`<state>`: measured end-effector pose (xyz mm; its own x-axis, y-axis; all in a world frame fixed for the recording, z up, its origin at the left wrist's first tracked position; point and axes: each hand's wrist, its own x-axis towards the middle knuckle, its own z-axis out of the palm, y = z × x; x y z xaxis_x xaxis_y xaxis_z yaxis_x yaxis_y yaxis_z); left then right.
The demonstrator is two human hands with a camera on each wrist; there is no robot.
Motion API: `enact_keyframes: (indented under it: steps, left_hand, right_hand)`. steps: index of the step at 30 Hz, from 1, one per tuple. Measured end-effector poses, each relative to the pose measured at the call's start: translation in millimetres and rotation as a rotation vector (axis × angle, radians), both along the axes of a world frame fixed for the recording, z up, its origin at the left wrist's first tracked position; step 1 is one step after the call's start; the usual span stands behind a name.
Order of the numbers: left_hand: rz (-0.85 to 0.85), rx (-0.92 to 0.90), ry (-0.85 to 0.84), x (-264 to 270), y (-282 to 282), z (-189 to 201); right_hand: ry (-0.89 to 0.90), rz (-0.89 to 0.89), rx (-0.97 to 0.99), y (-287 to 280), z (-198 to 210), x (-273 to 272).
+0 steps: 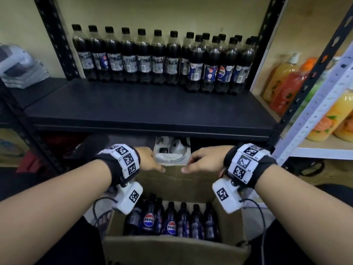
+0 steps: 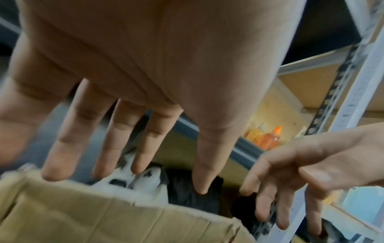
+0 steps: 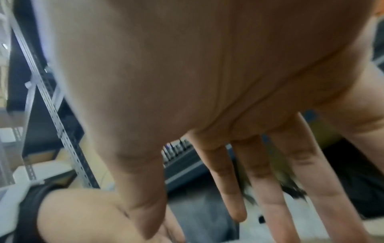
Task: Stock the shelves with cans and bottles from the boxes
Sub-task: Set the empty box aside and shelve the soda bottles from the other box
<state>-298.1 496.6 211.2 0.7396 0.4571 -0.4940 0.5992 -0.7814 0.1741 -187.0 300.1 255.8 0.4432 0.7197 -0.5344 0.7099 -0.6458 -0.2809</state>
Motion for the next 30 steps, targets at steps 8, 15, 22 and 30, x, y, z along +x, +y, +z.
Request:
enact_keyframes:
  steps: [8, 15, 22, 30]
  left_hand:
    - [0.092, 0.022, 0.181, 6, 20, -120]
    - [0.154, -0.035, 0.242, 16, 35, -186]
    - [0.151, -0.062, 0.344, 38, 63, -273]
    - [0.023, -0.086, 0.461, 43, 65, -308]
  right_hand:
    - [0.044, 0.098, -0.272, 35, -120, 3]
    - [0.095, 0.006, -0.284, 54, -206, 35]
    - [0.138, -0.147, -0.316, 47, -294, 60]
    - [0.267, -0.285, -0.285, 46, -357, 45]
